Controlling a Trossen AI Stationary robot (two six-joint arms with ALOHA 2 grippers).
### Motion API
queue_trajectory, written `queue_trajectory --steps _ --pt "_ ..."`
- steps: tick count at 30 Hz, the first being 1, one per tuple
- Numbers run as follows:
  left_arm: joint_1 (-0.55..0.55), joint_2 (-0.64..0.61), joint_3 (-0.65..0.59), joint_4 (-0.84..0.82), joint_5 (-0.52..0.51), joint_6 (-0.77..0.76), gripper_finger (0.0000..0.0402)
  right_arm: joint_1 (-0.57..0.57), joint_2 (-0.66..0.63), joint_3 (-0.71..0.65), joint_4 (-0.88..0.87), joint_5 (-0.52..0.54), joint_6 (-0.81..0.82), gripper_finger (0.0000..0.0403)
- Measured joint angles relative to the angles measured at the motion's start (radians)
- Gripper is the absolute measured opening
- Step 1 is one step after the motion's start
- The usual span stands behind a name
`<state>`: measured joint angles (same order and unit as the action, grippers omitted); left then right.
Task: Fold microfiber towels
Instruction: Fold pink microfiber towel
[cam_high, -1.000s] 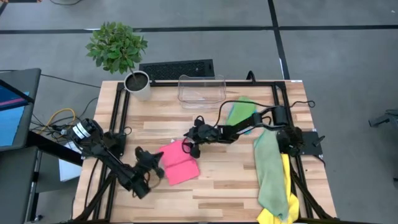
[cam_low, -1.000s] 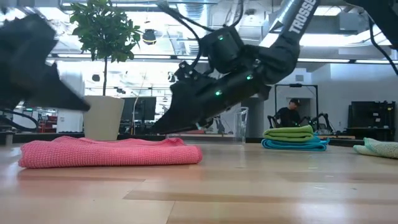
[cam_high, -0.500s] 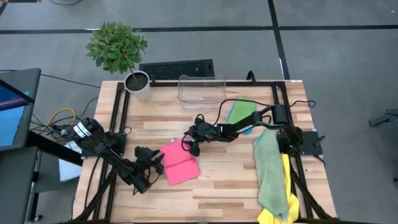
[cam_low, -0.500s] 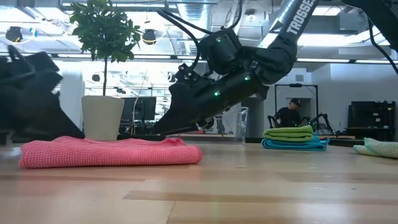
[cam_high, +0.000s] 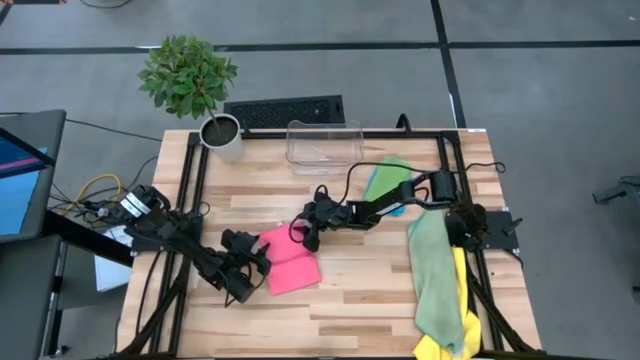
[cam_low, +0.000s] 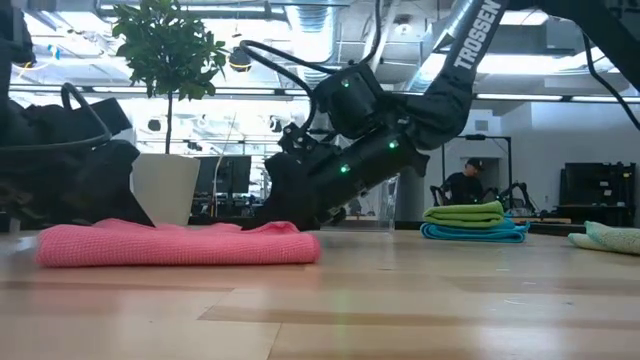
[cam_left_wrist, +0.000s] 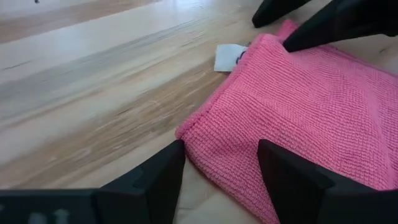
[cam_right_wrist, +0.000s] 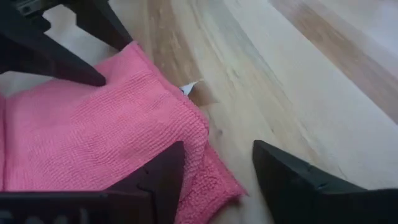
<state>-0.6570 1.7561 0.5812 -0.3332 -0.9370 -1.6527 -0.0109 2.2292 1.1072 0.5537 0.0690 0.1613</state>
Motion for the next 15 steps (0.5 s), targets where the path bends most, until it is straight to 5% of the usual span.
queue_trajectory --steps 10,15 --pt "0.042 0.002 0.000 0.013 0.003 0.069 0.0148 0.005 0.003 0.000 -0.031 0.016 0.018 0.0038" --pt "0.043 0.002 0.004 0.009 -0.013 0.086 0.0104 0.008 -0.012 -0.002 -0.038 0.012 0.018 0.0017"
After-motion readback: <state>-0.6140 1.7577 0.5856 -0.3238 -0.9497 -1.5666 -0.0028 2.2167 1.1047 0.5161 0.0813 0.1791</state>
